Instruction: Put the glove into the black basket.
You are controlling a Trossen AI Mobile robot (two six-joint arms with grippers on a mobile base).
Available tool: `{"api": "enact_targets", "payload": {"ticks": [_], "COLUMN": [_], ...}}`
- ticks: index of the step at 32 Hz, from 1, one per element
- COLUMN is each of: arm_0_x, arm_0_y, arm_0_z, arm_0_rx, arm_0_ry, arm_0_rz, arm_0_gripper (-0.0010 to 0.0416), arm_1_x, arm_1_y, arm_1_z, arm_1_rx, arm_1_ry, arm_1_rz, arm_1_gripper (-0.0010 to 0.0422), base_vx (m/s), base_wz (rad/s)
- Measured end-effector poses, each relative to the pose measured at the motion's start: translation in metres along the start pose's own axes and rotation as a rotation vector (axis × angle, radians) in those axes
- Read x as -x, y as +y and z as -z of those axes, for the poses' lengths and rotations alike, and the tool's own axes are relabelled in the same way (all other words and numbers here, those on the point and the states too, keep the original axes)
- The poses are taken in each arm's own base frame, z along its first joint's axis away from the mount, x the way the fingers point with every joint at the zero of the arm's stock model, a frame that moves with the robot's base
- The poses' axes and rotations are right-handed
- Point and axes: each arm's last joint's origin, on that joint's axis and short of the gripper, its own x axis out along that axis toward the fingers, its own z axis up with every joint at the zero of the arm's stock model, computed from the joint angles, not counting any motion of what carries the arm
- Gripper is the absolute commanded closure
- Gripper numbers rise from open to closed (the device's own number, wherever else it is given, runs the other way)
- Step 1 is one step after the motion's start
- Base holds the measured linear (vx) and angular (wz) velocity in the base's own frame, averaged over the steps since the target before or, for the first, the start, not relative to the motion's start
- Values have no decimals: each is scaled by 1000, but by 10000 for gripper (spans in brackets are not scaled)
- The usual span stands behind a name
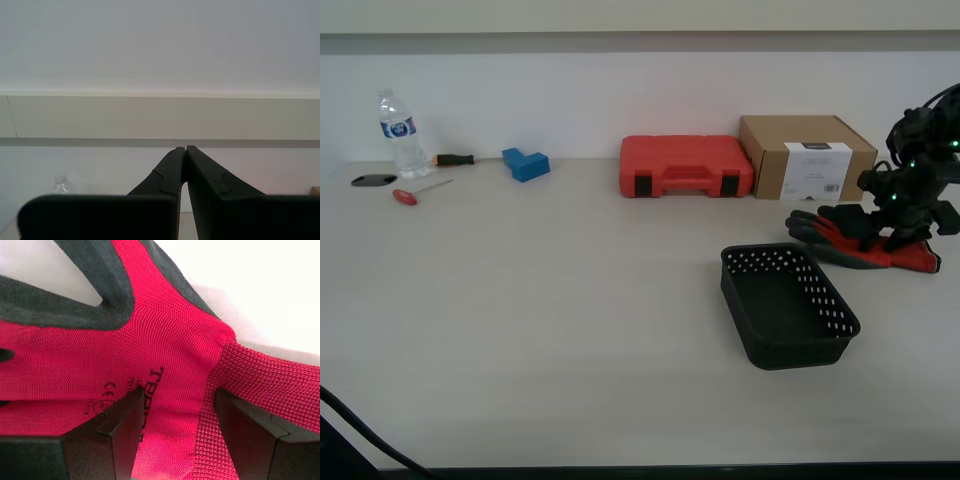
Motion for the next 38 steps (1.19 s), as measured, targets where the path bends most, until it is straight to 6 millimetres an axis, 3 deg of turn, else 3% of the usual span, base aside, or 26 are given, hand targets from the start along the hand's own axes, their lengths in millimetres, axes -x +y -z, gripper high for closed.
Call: {"api": "enact_targets", "payload": {"ticks": [3, 9, 16, 21, 25, 28, 31, 33, 38], "arm_0_x": [0, 1, 6, 22, 55, 110, 154, 195, 239], "arm_0_y": [0, -1, 0, 7, 14, 25, 40, 61, 104], "arm_0_z": [-2, -7, -7, -11, -28, -51, -59, -64, -49], "arm_0_rx": [0, 0, 2, -2, 14, 41, 55, 89, 145], "arm_0_ry": [-4, -12, 10, 6, -35, -120, -149, -211, -219], "arm_0_rz": [1, 4, -13, -179, -189, -202, -224, -241, -286], "arm_0_gripper": [254, 410, 407, 407, 407, 407, 407, 407, 407], "arm_1_x": [0, 0, 0, 0, 0, 0, 0, 0, 0], "arm_1_y": [0, 0, 0, 0, 0, 0, 0, 0, 0], "arm_1_z": [0, 0, 0, 0, 0, 0, 1, 1, 1], "arm_1_rx": [0, 0, 0, 0, 0, 0, 0, 0, 0], "arm_1_ry": [0, 0, 0, 0, -2, -1, 5, 8, 11], "arm_1_rz": [-1, 0, 0, 0, -1, 0, -7, -9, -11], "arm_1_gripper": [412, 412, 412, 412, 412, 412, 412, 412, 412], "base_vx": [0, 0, 0, 0, 0, 0, 0, 0, 0], "base_wz": [0, 0, 0, 0, 0, 0, 0, 0, 0]}}
